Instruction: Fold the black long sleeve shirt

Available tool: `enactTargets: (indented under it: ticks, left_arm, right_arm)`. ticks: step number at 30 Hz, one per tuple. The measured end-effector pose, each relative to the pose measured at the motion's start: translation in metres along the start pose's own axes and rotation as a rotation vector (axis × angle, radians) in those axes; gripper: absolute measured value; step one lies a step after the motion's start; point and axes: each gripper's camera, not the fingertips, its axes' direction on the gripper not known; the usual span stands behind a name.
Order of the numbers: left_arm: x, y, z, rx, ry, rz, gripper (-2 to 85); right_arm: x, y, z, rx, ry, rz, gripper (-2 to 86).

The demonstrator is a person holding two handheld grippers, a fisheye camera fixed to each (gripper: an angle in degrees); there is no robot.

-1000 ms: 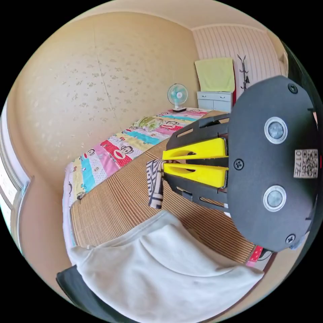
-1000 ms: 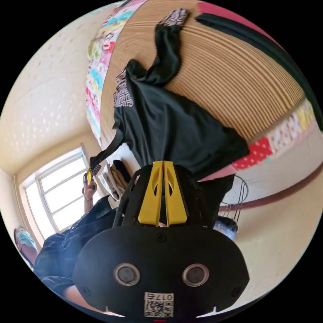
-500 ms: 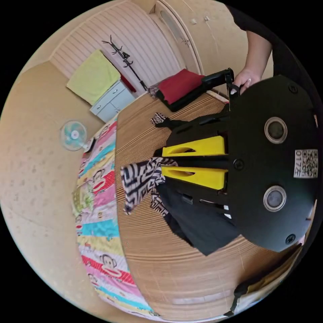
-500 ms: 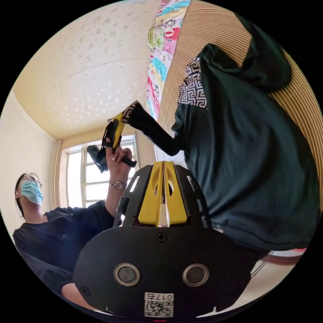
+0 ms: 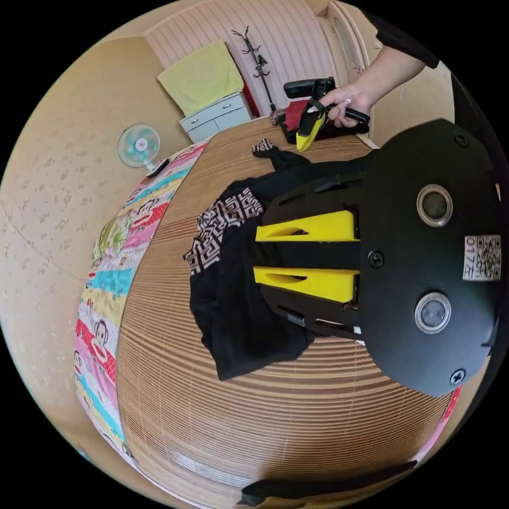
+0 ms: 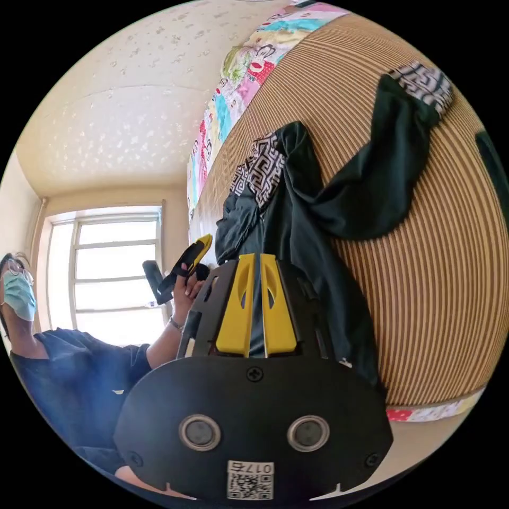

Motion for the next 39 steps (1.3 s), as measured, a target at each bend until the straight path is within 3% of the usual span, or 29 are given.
enactTargets:
  ticks: [6,9,13,20,22,27,30,34,39]
  left_arm:
    - [-0.066,0.005,0.007,0.024,-0.097,-0.017,8.0]
    - [-0.079,0.007,0.034,-0.049,-0.136,0.006,8.4]
    - [-0.085,0.003,0.036,-0.018,-0.202,0.077,7.9]
    - [-0.119,-0.024,-0.011,0.065,-0.114,0.008,9.7]
    - [-0.128,-0.032,-0.021,0.081,-0.107,-0.018,10.1]
    - [-0.157,-0.059,-0.028,0.097,-0.121,-0.107,11.9]
    - [-0.177,-0.082,-0.035,0.124,-0.115,-0.136,12.6]
    - [-0.200,-0.117,-0.025,0.077,-0.029,-0.164,12.0]
    - [-0.208,-0.143,-0.015,0.003,-0.108,-0.157,1.7]
  right_arm:
    - [-0.054,-0.137,0.084,0.014,0.403,-0.223,9.9]
    - [-0.058,-0.176,0.140,-0.080,0.545,-0.318,9.5]
    - [-0.045,-0.178,0.205,-0.252,0.663,-0.361,5.6]
    - [-0.105,-0.125,0.154,0.011,0.627,-0.404,3.8]
    - [-0.101,-0.109,0.152,0.076,0.712,-0.360,3.9]
    - [-0.033,-0.114,0.192,-0.031,0.824,-0.193,6.1]
    - [-0.041,-0.118,0.183,0.055,0.861,-0.128,7.8]
    - [-0.087,-0.129,0.168,0.190,0.775,-0.190,8.0]
    - [-0.097,-0.168,0.223,0.091,0.644,-0.308,7.6]
